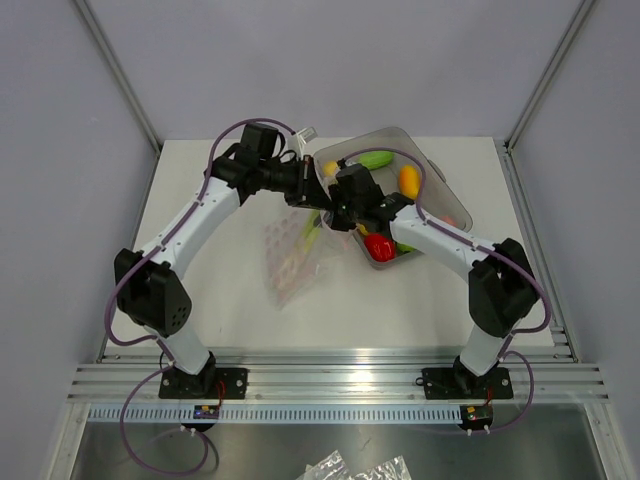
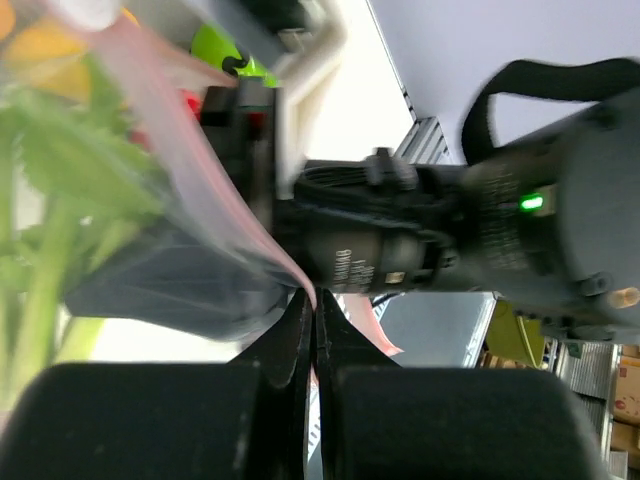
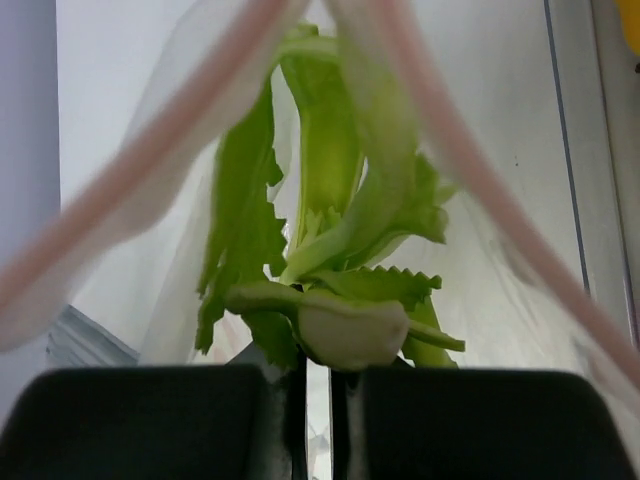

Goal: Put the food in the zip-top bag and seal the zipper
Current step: Adjust the fake vegetable in the zipper food storage bag.

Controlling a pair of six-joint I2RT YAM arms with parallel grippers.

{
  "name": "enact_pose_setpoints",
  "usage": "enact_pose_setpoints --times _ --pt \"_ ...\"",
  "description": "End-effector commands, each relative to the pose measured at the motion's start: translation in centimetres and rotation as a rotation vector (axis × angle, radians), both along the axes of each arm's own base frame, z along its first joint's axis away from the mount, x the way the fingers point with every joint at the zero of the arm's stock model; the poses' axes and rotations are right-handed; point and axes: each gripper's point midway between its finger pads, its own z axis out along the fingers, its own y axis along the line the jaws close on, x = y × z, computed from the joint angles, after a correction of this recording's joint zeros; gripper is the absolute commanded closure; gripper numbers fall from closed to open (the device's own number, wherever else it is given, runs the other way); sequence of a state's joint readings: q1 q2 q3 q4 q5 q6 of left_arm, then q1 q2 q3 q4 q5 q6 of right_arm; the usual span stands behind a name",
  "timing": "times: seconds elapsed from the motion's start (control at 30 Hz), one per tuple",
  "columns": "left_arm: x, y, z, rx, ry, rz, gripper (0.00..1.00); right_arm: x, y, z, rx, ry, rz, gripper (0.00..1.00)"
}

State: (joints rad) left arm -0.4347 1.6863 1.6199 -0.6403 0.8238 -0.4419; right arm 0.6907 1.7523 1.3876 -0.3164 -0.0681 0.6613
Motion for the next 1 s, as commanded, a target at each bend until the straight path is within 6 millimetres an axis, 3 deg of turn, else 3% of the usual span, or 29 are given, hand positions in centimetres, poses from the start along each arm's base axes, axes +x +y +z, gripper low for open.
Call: enact_pose_setpoints --times 0.0,0.4,0.5,0.53,0.9,0.97 --pt "-0.7 0.7 1.3 -0.032 -0.043 -0.025 1.00 -0.7 -0.3 5.0 0.046 -0.071 0.058 1.00" --pt "-0.2 0.9 1.2 -0.040 -0.042 -0.024 1.00 -2.9 0.9 6.5 0.121 0.062 0.205 1.00" --pt "-0.2 0.8 1.5 -0.049 -0.047 -0.031 1.00 -3.1 1.4 5.4 0.123 0.119 0.236 1.00" --pt "-0.1 0.8 1.5 -0.050 -0.047 -0.030 1.00 -3.2 1.4 4.1 0.104 0.153 0.236 1.00" --pt "-0.3 0.3 1.6 -0.072 -0.038 -0.043 1.00 -3.9 2.4 -2.5 0.074 0.330 0.261 1.00" --pt "-0.3 0.3 1.7 -0.071 -0.040 -0.044 1.00 -4.0 2.6 -2.6 0.077 0.337 0.273 0.78"
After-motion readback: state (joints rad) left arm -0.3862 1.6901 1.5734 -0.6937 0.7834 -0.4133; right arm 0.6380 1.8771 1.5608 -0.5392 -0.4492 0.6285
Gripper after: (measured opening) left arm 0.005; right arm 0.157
